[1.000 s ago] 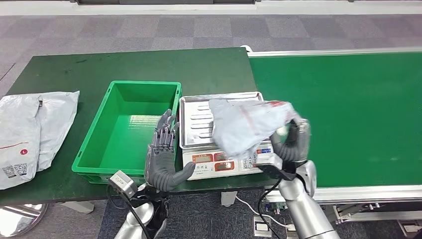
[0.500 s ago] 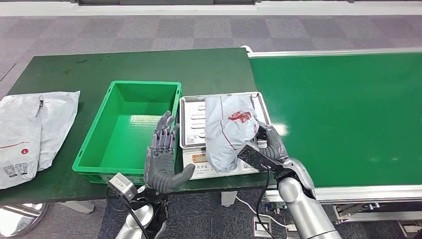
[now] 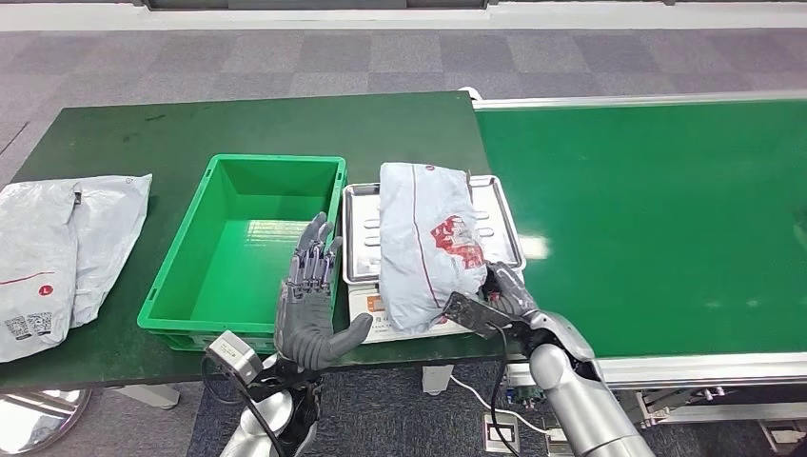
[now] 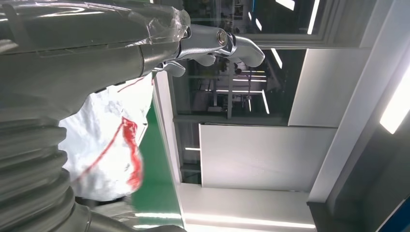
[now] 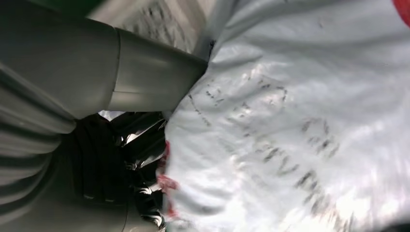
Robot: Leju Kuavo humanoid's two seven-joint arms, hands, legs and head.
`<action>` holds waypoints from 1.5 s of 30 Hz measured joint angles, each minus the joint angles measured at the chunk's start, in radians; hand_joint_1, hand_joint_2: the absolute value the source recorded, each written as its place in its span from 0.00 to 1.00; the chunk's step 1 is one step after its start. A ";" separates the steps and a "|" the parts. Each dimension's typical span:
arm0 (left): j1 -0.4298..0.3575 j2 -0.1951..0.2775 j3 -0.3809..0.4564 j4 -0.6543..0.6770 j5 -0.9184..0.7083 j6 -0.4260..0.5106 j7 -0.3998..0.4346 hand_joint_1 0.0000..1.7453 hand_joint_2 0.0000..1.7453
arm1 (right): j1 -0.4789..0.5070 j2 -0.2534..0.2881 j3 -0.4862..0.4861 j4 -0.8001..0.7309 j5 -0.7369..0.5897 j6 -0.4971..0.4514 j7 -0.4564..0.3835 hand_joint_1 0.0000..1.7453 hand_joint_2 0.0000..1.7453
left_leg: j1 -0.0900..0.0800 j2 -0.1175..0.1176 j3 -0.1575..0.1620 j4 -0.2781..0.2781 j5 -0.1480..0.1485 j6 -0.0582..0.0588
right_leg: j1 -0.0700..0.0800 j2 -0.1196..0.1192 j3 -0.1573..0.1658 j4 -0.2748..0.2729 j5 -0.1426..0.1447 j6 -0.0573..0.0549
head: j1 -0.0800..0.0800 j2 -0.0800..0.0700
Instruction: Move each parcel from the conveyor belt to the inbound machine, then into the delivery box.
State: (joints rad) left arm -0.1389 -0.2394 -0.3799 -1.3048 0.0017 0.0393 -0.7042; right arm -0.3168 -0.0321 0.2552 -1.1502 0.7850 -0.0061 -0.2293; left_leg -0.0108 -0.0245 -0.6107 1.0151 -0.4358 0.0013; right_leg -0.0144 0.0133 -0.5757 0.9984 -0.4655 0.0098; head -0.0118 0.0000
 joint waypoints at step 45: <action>-0.052 -0.004 0.013 0.083 -0.013 -0.017 0.039 0.00 1.00 | 0.131 -0.016 0.009 -0.209 -0.164 -0.184 -0.109 0.00 0.00 | 0.000 0.000 0.000 0.000 0.000 0.000 | 0.000 0.001 -0.001 0.000 0.000 0.000 | 0.000 0.000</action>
State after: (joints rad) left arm -0.1913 -0.2434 -0.3672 -1.2222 -0.0114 0.0220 -0.6657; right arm -0.1860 -0.0482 0.2643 -1.3588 0.6208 -0.1903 -0.3380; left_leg -0.0109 -0.0240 -0.6107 1.0152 -0.4359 0.0012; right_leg -0.0146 0.0145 -0.5766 0.9982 -0.4655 0.0097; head -0.0118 0.0000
